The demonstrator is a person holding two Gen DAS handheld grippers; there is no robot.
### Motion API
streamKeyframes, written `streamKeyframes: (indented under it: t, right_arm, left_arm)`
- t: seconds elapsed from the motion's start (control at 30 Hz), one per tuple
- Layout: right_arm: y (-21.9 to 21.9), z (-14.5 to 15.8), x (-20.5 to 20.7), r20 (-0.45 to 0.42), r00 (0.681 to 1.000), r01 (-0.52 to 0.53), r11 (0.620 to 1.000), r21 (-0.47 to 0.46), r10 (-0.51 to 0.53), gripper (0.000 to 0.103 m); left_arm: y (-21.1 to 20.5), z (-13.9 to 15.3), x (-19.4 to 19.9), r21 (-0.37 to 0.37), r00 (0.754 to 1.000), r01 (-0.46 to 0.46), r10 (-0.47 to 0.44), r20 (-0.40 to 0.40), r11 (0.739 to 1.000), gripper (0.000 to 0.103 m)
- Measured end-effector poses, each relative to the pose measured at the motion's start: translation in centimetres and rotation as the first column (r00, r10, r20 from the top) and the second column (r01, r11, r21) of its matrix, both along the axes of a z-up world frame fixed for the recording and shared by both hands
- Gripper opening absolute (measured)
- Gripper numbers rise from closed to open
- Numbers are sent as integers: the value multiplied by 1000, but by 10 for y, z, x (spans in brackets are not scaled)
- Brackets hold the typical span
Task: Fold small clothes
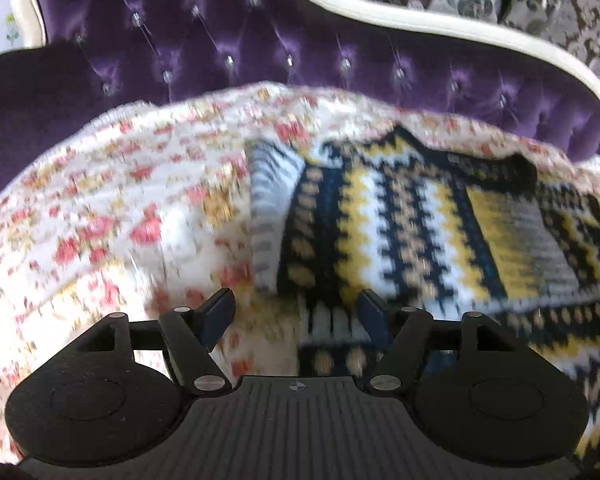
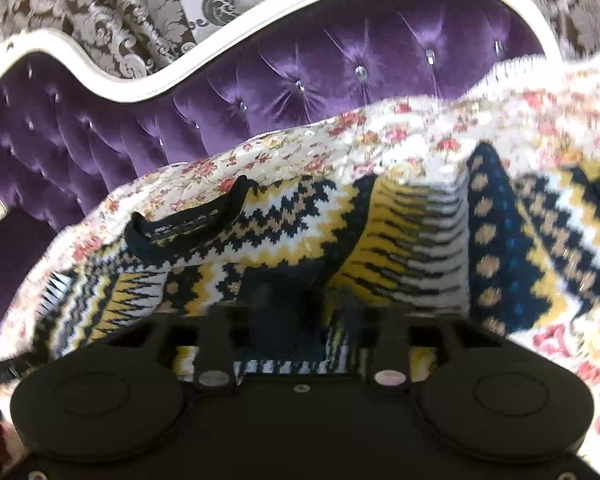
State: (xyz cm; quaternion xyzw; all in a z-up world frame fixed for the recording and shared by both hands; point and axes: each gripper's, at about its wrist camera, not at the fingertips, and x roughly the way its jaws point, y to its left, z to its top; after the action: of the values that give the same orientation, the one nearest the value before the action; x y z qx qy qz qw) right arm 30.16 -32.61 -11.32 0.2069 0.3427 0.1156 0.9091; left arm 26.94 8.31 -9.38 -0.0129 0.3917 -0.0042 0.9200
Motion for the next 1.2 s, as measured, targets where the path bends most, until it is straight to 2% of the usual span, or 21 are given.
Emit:
streamKeyframes:
  t: [0.13, 0.17, 0.2, 0.23, 0.37, 0.43, 0.5, 0.63, 0.7, 0.8, 0.87, 0.97, 1.03, 1.1, 1.2]
  right_arm:
    - [4, -2, 2, -14, 1000, -12, 1000, -16, 12, 59]
    - [6, -4, 3, -20, 1000, -20, 1000, -23, 19, 56]
    - [8, -5, 3, -25, 999, -33, 999, -33, 32, 49]
    - [12, -6, 3, -32, 999, -45, 998, -46, 43, 15]
    - [18, 1, -2, 23, 999, -27, 989, -144, 31, 11]
    - [19, 1, 0, 22, 1000, -13, 978, -209, 18, 11]
    - [20, -3, 1, 10, 1000, -9, 978, -207, 11, 11]
    - [21, -1, 0, 8, 1000, -18, 978, -210, 20, 19]
    - [19, -1, -1, 8, 1000, -10, 980, -198, 12, 21]
    - [12, -2, -2, 2, 1000, 3, 987, -160, -3, 35]
    - [9, -1, -3, 7, 1000, 10, 990, -144, -9, 46]
    - [6, 5, -4, 22, 999, 26, 988, -153, -23, 55]
    - [3, 8, -6, 31, 999, 38, 989, -146, -34, 58]
    - [-2, 11, -7, 38, 998, 50, 990, -129, -46, 60]
    - [-11, 16, -8, 53, 997, 65, 993, -101, -60, 74]
  left_arm:
    - [-3, -1, -12, 31, 1000, 27, -27, 0, 999, 71]
    - [-2, -1, -14, 30, 1000, 29, -29, -2, 999, 71]
    - [-2, -1, -15, 27, 1000, 28, -27, -5, 999, 71]
    - [-1, -1, -17, 23, 1000, 27, -26, -5, 999, 71]
    - [-4, 1, -23, 38, 999, 33, -32, -8, 999, 71]
    - [-6, 5, -28, 64, 999, 36, -37, 0, 997, 71]
    - [-13, 12, -34, 100, 998, 54, -57, 32, 994, 71]
    - [-38, 26, -41, 160, 988, 115, -129, 81, 980, 71]
    - [-54, 29, -40, 180, 984, 146, -161, 71, 973, 71]
    - [-77, 25, -38, 204, 980, 186, -197, 34, 961, 71]
    - [-88, 20, -40, 189, 975, 217, -220, 0, 958, 71]
    - [-96, 10, -44, 157, 964, 267, -262, -48, 951, 71]
    - [-94, 4, -47, 156, 966, 257, -253, -48, 954, 72]
    - [-89, 3, -46, 110, 971, 235, -230, -58, 966, 72]
    - [-79, 7, -41, 31, 977, 202, -199, -77, 979, 71]
